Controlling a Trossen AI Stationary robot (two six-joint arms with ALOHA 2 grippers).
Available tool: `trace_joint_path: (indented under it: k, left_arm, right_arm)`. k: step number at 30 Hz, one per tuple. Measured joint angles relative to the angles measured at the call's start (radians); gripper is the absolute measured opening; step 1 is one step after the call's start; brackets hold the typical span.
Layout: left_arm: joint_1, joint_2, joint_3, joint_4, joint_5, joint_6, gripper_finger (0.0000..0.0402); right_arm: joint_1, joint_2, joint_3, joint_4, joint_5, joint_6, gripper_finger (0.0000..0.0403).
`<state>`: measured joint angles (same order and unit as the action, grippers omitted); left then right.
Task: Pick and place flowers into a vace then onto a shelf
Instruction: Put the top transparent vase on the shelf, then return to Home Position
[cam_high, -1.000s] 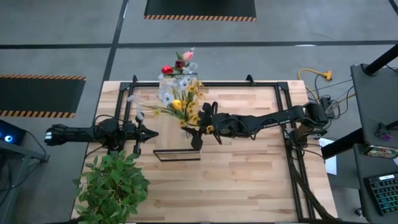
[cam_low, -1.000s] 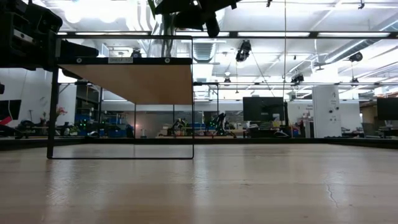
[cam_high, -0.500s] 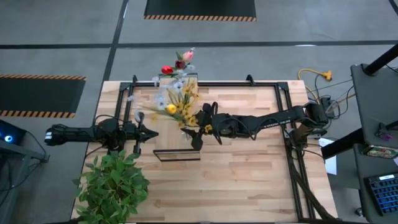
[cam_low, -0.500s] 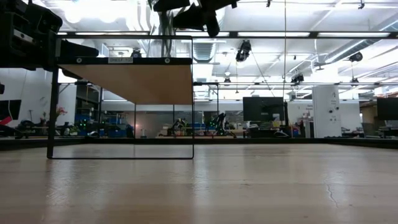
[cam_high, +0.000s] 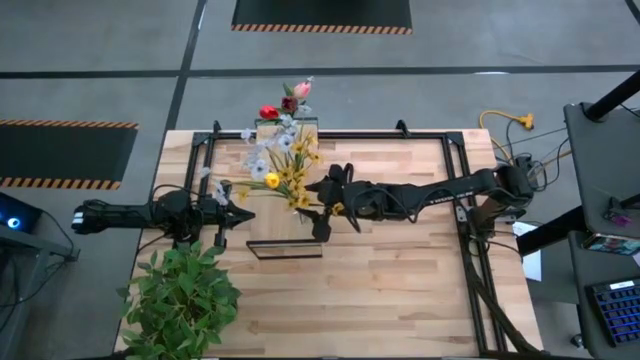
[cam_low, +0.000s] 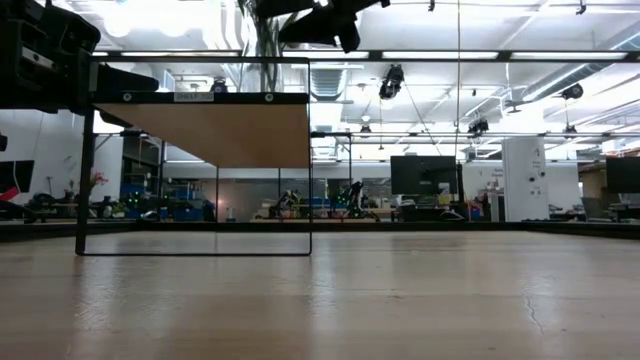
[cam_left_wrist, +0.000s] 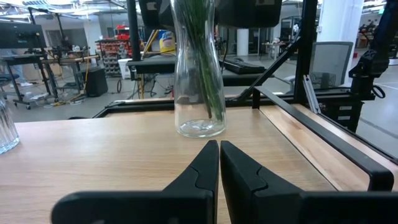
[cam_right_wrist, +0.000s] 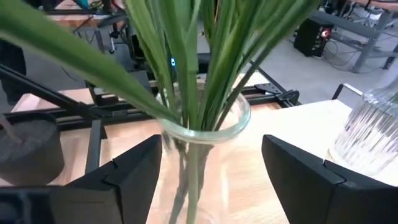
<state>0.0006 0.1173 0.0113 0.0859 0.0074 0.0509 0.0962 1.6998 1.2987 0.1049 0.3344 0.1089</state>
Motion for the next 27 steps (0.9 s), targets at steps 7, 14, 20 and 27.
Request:
trace_joint_path:
  k: [7,14,20,27]
  left_arm:
    - [0.0,0.0,0.0,0.0,0.0,0.0,0.0]
    - [0.0,0.001,0.0,-0.001,0.0,0.0,0.0]
    - [0.0,0.001,0.0,-0.001,0.0,0.0,0.0]
    - [0.0,0.001,0.0,-0.001,0.0,0.0,0.0]
  right_arm:
    - [0.027,-0.059,0.0,-0.084,-0.004,-0.019,0.0258]
    - [0.086,-0.136,-0.023,-0.306,-0.002,-0.011,0.0247]
    - [0.165,-0.204,-0.205,-0.291,-0.003,-0.01,0.0228]
    - [0.249,-0.378,-0.579,-0.074,0.004,0.122,0.0194]
